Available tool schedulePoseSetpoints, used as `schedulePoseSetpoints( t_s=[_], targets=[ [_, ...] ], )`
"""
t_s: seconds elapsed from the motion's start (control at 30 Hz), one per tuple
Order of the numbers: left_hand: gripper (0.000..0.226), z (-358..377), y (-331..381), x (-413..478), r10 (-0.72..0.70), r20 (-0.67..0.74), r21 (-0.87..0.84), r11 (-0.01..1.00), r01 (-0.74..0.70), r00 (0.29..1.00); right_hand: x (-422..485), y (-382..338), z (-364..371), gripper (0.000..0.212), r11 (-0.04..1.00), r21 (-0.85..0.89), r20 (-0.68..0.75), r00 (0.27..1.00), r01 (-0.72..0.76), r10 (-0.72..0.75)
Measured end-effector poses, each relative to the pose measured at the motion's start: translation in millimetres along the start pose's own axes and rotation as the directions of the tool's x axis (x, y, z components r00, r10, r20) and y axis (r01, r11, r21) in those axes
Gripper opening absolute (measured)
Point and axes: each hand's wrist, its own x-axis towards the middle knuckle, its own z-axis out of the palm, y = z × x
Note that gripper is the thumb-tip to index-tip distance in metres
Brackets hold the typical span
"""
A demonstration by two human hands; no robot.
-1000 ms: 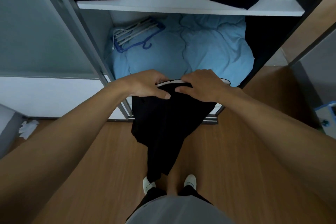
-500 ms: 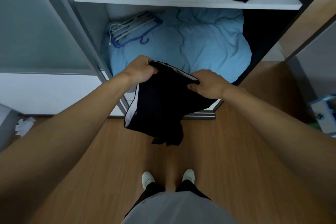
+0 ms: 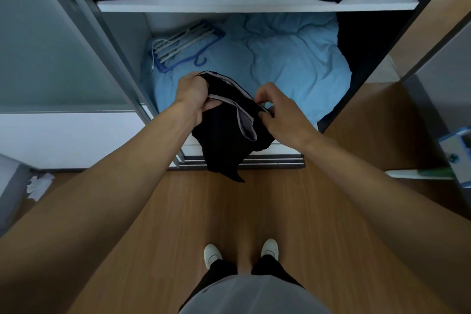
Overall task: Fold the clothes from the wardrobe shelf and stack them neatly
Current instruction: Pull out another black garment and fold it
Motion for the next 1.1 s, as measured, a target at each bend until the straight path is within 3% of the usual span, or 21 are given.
schedulePoseSetpoints(
  t_s=[0.1, 0.23, 0.37, 0.43, 0.53, 0.7, 0.8, 0.9, 1.0, 1.1],
  targets=[
    [0.03, 3, -1, 1, 0.032, -0.039, -0.033, 0.999, -0.033, 0.999, -4, 0, 6, 0.026, 0.996, -0.011, -0.062, 0.994, 0.087, -0.088],
    [0.033, 9, -2, 1, 0.081, -0.08, -0.023, 0.996, -0.083, 0.994, -4, -3, 10, 0.022, 0.998, 0.058, -0.054, 0.998, -0.019, 0.022],
    [0.03, 16, -7, 0, 0.137, -0.075, 0.053, 0.99, -0.134, 0.988, -2, -3, 20, 0.057, 0.96, -0.235, -0.022, 0.988, -0.154, 0.153],
    [0.027, 17, -9, -1, 0.169, -0.04, 0.108, 0.981, -0.164, 0.985, 3, 0, 24, 0.058, 0.887, -0.43, -0.024, 0.984, -0.169, 0.175],
    [0.02, 11, -9, 3, 0.223, -0.021, 0.254, 0.944, -0.211, 0.975, 12, 2, 20, 0.042, 0.822, -0.543, -0.055, 0.985, -0.168, 0.165],
    [0.005, -1, 0, 11, 0.157, -0.014, 0.256, 0.955, -0.148, 0.988, 28, -4, 2, 0.02, 0.866, -0.469, -0.113, 0.984, -0.172, 0.135],
    [0.025, -14, 2, 16, 0.115, 0.144, 0.323, 0.934, -0.156, 0.983, 38, -12, -13, 0.022, 0.927, -0.333, -0.086, 0.984, -0.173, 0.153],
    [0.043, -31, -4, 22, 0.166, 0.386, 0.289, 0.912, -0.29, 0.908, 50, -21, -32, 0.029, 0.958, -0.258, -0.013, 0.992, -0.127, 0.128],
    [0.07, -42, -18, 35, 0.196, 0.386, 0.288, 0.903, -0.32, 0.901, 57, -32, -50, 0.024, 0.973, -0.227, 0.124, 0.99, -0.033, 0.062],
    [0.058, -38, -26, 42, 0.164, 0.494, 0.173, 0.944, -0.282, 0.854, 56, -41, -59, 0.027, 0.96, -0.266, 0.311, 0.95, 0.082, 0.005]
  ],
)
